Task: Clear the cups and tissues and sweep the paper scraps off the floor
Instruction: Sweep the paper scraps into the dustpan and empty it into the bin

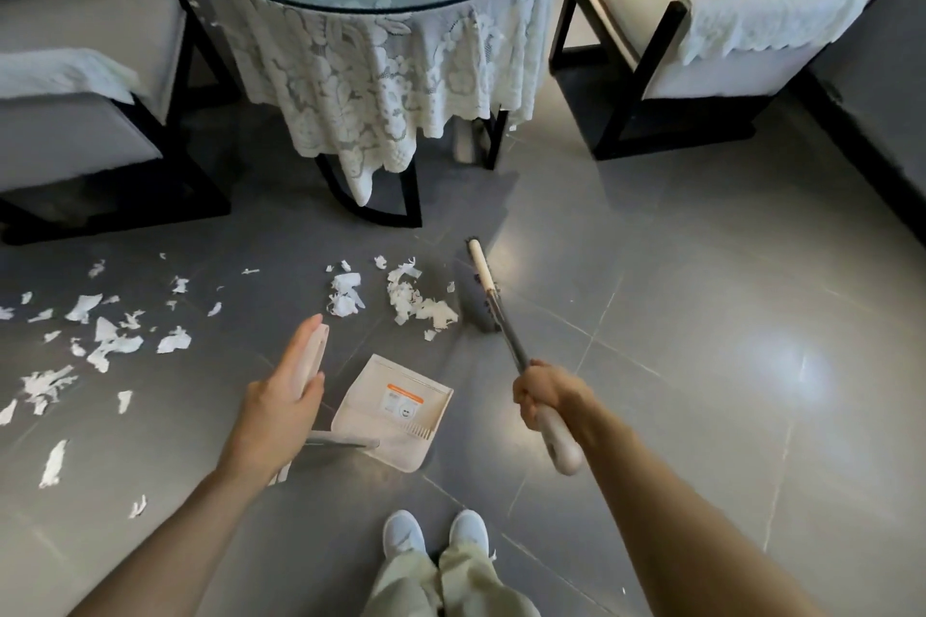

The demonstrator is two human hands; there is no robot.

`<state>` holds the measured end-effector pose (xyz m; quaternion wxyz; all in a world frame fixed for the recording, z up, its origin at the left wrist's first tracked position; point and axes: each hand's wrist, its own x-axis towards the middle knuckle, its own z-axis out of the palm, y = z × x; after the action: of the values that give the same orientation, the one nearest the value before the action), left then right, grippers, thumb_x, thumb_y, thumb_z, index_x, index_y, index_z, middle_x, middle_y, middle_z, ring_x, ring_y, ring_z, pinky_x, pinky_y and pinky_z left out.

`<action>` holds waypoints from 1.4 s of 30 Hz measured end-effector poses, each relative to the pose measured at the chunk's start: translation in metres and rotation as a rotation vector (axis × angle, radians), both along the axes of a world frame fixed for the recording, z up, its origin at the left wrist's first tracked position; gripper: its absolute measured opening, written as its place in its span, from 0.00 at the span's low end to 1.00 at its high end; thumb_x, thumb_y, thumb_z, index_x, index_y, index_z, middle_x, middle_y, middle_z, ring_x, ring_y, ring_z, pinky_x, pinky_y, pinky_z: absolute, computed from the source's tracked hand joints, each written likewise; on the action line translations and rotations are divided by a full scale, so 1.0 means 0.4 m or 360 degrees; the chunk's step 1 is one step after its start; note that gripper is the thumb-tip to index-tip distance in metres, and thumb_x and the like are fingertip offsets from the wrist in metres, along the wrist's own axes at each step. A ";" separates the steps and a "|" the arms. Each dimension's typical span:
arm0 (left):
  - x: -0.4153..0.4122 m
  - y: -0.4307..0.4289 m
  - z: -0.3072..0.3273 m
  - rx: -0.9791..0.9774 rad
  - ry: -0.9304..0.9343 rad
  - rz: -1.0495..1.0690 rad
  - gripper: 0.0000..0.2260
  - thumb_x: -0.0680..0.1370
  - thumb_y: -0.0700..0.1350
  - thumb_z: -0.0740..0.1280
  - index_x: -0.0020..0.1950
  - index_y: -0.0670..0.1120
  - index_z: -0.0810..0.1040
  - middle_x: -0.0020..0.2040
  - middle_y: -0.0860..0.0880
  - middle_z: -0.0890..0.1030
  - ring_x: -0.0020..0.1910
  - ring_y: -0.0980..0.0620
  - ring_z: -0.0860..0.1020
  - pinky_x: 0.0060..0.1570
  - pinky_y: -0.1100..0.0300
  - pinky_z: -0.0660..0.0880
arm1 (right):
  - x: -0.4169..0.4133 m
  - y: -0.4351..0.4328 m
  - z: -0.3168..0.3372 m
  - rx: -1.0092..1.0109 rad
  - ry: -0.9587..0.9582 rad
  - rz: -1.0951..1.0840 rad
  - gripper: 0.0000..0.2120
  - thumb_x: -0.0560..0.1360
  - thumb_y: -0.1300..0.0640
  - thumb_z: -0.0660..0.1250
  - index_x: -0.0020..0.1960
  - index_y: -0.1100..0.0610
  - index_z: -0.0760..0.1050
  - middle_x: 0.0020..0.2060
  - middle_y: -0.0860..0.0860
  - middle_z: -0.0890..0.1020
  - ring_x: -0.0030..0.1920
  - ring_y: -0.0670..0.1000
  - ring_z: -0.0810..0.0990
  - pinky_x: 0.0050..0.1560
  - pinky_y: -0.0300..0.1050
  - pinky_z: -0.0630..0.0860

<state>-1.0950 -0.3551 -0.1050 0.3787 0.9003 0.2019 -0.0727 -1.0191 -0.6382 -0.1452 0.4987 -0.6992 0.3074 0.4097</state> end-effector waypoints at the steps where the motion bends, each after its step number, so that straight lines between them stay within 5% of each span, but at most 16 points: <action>1: 0.001 0.008 0.001 -0.0005 -0.0004 0.0016 0.29 0.79 0.43 0.61 0.67 0.74 0.57 0.51 0.47 0.79 0.35 0.41 0.76 0.42 0.46 0.79 | 0.014 -0.011 0.003 -0.0036 -0.0050 0.0027 0.10 0.70 0.71 0.56 0.48 0.63 0.71 0.21 0.54 0.71 0.19 0.50 0.70 0.22 0.39 0.68; 10: 0.042 0.139 -0.019 -0.0031 -0.0074 0.0182 0.29 0.78 0.42 0.62 0.67 0.73 0.57 0.58 0.53 0.79 0.41 0.38 0.78 0.43 0.51 0.77 | 0.126 0.050 -0.005 -0.0092 -0.0194 0.0234 0.07 0.70 0.74 0.58 0.36 0.67 0.70 0.29 0.60 0.74 0.24 0.52 0.73 0.21 0.38 0.71; 16: 0.166 0.207 -0.069 -0.0060 -0.0124 0.0090 0.29 0.78 0.42 0.62 0.70 0.70 0.58 0.65 0.58 0.74 0.55 0.42 0.78 0.53 0.56 0.73 | 0.187 0.258 -0.054 -0.0043 0.0037 0.0334 0.08 0.71 0.72 0.55 0.37 0.64 0.69 0.19 0.54 0.72 0.18 0.49 0.70 0.20 0.36 0.68; 22: 0.278 0.191 -0.071 -0.0169 -0.0195 0.0038 0.30 0.78 0.40 0.61 0.67 0.72 0.57 0.58 0.75 0.69 0.56 0.54 0.73 0.54 0.70 0.65 | 0.156 0.447 0.000 0.0219 0.0474 0.0123 0.15 0.74 0.70 0.55 0.30 0.59 0.62 0.16 0.52 0.66 0.16 0.46 0.65 0.19 0.36 0.64; 24: 0.290 0.192 -0.074 -0.0178 -0.0231 0.0065 0.29 0.78 0.39 0.62 0.70 0.67 0.59 0.63 0.66 0.73 0.57 0.52 0.73 0.52 0.72 0.64 | 0.173 0.463 0.038 0.0372 0.0518 -0.0029 0.17 0.76 0.70 0.53 0.31 0.57 0.60 0.17 0.51 0.64 0.14 0.45 0.64 0.16 0.31 0.62; 28: 0.267 0.197 -0.076 -0.0118 -0.0197 0.0111 0.30 0.78 0.41 0.62 0.68 0.72 0.56 0.64 0.53 0.77 0.53 0.41 0.76 0.49 0.58 0.70 | 0.213 0.453 0.118 0.0389 0.0481 -0.0096 0.15 0.75 0.70 0.54 0.32 0.58 0.61 0.25 0.52 0.62 0.15 0.45 0.63 0.19 0.30 0.63; 30: 0.240 0.203 -0.072 -0.0137 -0.0187 0.0163 0.31 0.78 0.41 0.61 0.66 0.74 0.54 0.63 0.53 0.77 0.49 0.41 0.77 0.46 0.59 0.68 | 0.222 0.452 0.135 0.0284 0.0412 0.0060 0.16 0.75 0.70 0.54 0.31 0.58 0.61 0.23 0.52 0.64 0.15 0.46 0.64 0.19 0.32 0.62; 33: 0.197 0.214 -0.071 -0.0194 -0.0224 0.0271 0.30 0.78 0.40 0.61 0.70 0.69 0.56 0.64 0.59 0.74 0.58 0.43 0.77 0.49 0.63 0.68 | 0.252 0.465 0.142 0.0048 0.0200 0.0498 0.15 0.76 0.69 0.56 0.33 0.59 0.63 0.28 0.52 0.68 0.17 0.43 0.67 0.20 0.33 0.65; 37: 0.159 0.228 -0.062 -0.0100 -0.0249 0.0457 0.28 0.78 0.39 0.62 0.69 0.67 0.60 0.58 0.62 0.74 0.57 0.46 0.77 0.45 0.68 0.65 | 0.335 0.474 0.132 -0.0298 -0.0126 0.1076 0.08 0.72 0.67 0.60 0.36 0.60 0.72 0.37 0.57 0.77 0.35 0.53 0.77 0.41 0.44 0.76; 42: 0.135 0.275 -0.064 -0.0020 -0.0251 0.0601 0.26 0.78 0.39 0.63 0.71 0.61 0.62 0.62 0.63 0.72 0.63 0.48 0.75 0.54 0.64 0.67 | 0.446 0.505 0.058 -0.0444 -0.0300 0.1360 0.14 0.75 0.66 0.59 0.58 0.65 0.75 0.44 0.58 0.78 0.42 0.54 0.76 0.42 0.46 0.77</action>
<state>-1.0409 -0.2452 -0.1307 0.4060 0.8469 0.3363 0.0690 -0.8408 -0.4363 -0.1218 0.2121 -0.8580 -0.0030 0.4678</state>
